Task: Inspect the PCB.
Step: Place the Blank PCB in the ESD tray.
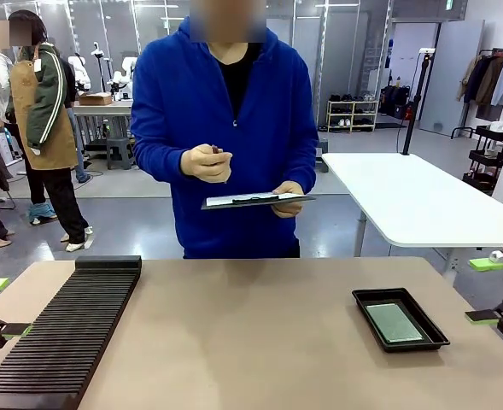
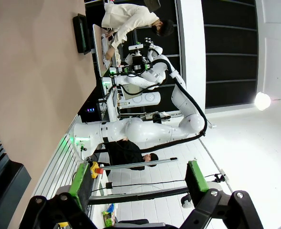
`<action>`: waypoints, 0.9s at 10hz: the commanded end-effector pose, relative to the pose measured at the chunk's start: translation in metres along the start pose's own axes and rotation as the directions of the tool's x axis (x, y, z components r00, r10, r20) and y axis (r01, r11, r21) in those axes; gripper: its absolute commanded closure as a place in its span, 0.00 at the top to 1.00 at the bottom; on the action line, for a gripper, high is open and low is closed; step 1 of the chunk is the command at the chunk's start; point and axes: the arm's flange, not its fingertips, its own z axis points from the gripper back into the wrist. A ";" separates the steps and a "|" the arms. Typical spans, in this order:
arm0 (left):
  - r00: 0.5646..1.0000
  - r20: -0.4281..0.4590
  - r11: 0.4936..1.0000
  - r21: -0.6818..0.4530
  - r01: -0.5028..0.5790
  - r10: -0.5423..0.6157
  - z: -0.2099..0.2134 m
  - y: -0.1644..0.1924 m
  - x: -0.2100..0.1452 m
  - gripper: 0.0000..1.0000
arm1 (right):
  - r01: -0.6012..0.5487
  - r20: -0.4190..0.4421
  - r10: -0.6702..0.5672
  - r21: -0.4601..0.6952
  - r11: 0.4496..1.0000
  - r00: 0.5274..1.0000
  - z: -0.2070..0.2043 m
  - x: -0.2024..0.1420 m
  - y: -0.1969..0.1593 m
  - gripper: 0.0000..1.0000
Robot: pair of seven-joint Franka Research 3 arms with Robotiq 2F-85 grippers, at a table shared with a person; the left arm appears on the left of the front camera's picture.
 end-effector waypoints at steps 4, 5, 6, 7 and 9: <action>1.000 -0.006 1.000 -0.002 0.001 -0.001 0.001 -0.001 -0.001 1.00 | 0.009 -0.003 -0.009 -0.003 1.000 1.000 0.000 -0.003 0.006 1.00; 1.000 -0.006 1.000 -0.002 0.001 -0.001 0.001 -0.001 -0.001 1.00 | 0.009 -0.003 -0.009 -0.003 1.000 1.000 0.000 -0.003 0.006 1.00; 1.000 -0.006 1.000 -0.002 0.001 -0.001 0.001 -0.001 -0.001 1.00 | 0.009 -0.003 -0.009 -0.003 1.000 1.000 0.000 -0.003 0.006 1.00; 1.000 -0.006 1.000 -0.002 0.001 -0.001 0.001 -0.001 -0.001 1.00 | 0.009 -0.003 -0.009 -0.003 1.000 1.000 0.000 -0.003 0.006 1.00; 1.000 -0.006 1.000 -0.002 0.001 -0.001 0.001 -0.001 -0.001 1.00 | 0.009 -0.003 -0.009 -0.003 1.000 1.000 0.000 -0.003 0.006 1.00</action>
